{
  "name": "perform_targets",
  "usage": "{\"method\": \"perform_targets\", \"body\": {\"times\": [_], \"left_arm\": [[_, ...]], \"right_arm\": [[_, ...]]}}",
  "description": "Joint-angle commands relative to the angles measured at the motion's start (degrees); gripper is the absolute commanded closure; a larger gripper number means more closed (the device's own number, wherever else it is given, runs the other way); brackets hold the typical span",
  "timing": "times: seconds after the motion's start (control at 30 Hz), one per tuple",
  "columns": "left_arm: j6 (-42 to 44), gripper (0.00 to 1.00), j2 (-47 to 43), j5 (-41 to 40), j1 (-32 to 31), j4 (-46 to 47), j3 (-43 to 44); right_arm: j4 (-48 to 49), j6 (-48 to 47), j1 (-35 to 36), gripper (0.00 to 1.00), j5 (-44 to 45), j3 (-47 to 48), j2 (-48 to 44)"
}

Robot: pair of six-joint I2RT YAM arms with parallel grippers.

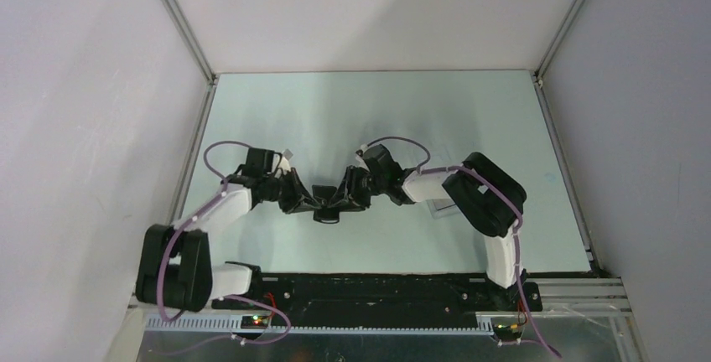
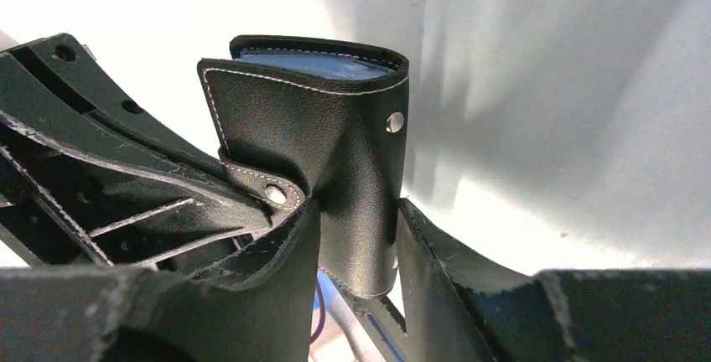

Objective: Put the credit cards into the card holder
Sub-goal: Pick up the card holder from the center of the board, then open the card holder.

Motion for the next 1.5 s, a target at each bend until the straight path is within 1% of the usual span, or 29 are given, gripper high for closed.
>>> {"method": "perform_targets", "body": {"times": [0.0,0.1,0.17,0.2,0.27,0.3,0.33,0.4,0.5,0.73,1.0,1.07,1.17,1.23,1.27,1.3,1.33,1.37,1.4,1.43,1.47], "left_arm": [[-2.7,1.0,-7.6,4.6,-1.0,2.0,0.0],[-3.6,1.0,-13.3,4.9,-1.0,2.0,0.8],[-4.3,1.0,-16.9,5.3,-1.0,2.0,1.4],[-4.9,1.0,-18.2,5.5,-1.0,2.1,1.7],[-5.9,1.0,-21.6,5.8,-1.0,2.0,2.5],[-6.2,1.0,-23.5,6.3,-1.0,2.1,3.3],[-6.7,1.0,-24.3,6.8,-1.1,2.0,3.7],[-7.4,1.0,-27.2,8.1,-1.2,2.1,5.7],[-8.1,1.0,-29.7,9.9,-1.3,2.4,7.9],[-10.0,1.0,-34.1,12.8,-1.8,3.7,13.8],[-12.0,1.0,-35.3,13.7,-2.0,4.3,13.7],[-12.4,1.0,-35.7,13.4,-2.0,4.6,13.3],[-12.9,1.0,-36.1,13.2,-2.1,4.9,12.9],[-13.2,1.0,-36.3,13.1,-2.1,4.9,12.7],[-13.2,1.0,-36.3,12.9,-2.1,4.9,12.6],[-13.3,1.0,-36.4,12.6,-2.1,4.9,12.2],[-13.3,0.99,-36.4,12.5,-2.1,4.9,12.1],[-13.3,0.91,-36.4,12.2,-2.1,5.0,11.8],[-13.3,0.84,-36.5,12.0,-2.1,4.9,11.6],[-13.2,0.62,-36.5,11.5,-2.1,4.9,11.4],[-13.1,0.49,-36.5,11.2,-2.1,4.9,11.2]], "right_arm": [[5.8,-1.1,0.1,0.58,-0.7,0.4,-9.0],[3.0,-2.9,-0.7,0.54,-1.4,0.3,-13.1],[1.1,-3.8,-2.0,0.47,-2.3,0.1,-15.7],[0.2,-4.1,-3.0,0.4,-3.2,0.0,-16.6],[-1.7,-3.7,-5.0,0.31,-5.1,-0.3,-19.4],[-1.9,-3.2,-6.6,0.29,-6.1,-0.5,-21.3],[-2.0,-3.1,-7.3,0.25,-7.6,-0.7,-22.4],[-2.3,-2.6,-9.2,0.21,-9.7,-0.8,-26.4],[-0.8,-0.9,-11.1,0.2,-13.4,-0.8,-29.2],[10.9,7.3,-11.1,0.2,-18.4,-0.9,-29.9],[29.1,17.7,-8.4,0.22,-20.9,-0.8,-27.2],[30.4,18.6,-7.5,0.24,-21.3,0.2,-25.9],[28.2,17.3,-6.1,0.3,-21.3,2.3,-24.4],[26.0,16.1,-5.2,0.41,-20.6,3.2,-24.2],[24.9,15.7,-5.1,0.53,-20.3,3.4,-24.2],[24.4,15.2,-5.0,0.59,-20.2,3.8,-24.4],[23.1,14.7,-5.1,0.73,-19.9,3.9,-24.7],[22.0,13.7,-5.3,0.8,-19.7,3.9,-25.4],[19.4,12.9,-5.5,0.93,-19.1,3.9,-26.4],[17.6,10.8,-5.8,0.98,-18.7,3.9,-27.1],[13.4,9.6,-6.0,1.0,-17.6,4.0,-28.6]]}}
